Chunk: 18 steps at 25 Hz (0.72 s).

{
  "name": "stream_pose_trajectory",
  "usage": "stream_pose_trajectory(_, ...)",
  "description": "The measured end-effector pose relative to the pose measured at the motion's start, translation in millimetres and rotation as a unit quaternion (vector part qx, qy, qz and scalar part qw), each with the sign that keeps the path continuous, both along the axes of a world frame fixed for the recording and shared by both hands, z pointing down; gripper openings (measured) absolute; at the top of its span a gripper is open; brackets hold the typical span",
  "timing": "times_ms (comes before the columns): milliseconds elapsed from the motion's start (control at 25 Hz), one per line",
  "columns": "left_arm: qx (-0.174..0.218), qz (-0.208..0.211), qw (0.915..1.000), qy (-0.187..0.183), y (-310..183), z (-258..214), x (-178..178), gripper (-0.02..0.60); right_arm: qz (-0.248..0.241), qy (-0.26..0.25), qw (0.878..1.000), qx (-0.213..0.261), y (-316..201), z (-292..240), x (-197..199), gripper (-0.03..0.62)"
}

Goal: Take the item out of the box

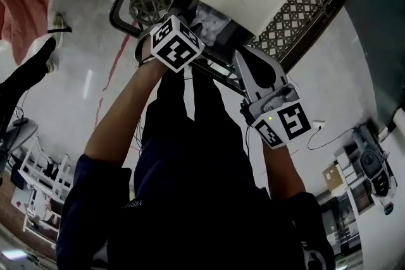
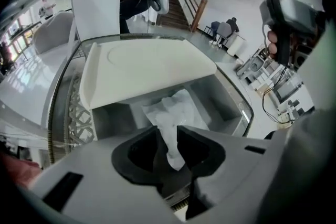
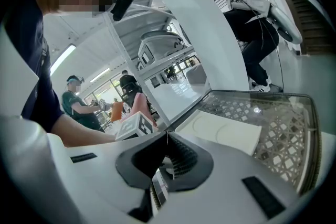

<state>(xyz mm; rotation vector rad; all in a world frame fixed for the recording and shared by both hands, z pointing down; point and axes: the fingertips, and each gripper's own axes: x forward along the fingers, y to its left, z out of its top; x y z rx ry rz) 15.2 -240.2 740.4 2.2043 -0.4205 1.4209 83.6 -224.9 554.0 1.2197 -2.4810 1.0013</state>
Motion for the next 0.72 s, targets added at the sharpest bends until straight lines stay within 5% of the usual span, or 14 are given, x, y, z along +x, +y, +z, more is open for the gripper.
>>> stream_pose_trajectory(280, -0.01, 0.052, 0.9968, -0.059, 10, 10, 1, 0.086, 0.003, -0.006, 1.0, 0.002, -5, -2, 4, 0.021)
stream_pose_trajectory(720, 0.002, 0.071, 0.9952, -0.068, 12, 9, 1, 0.025, 0.017, -0.007, 1.0, 0.003, -1, -8, 14, 0.021)
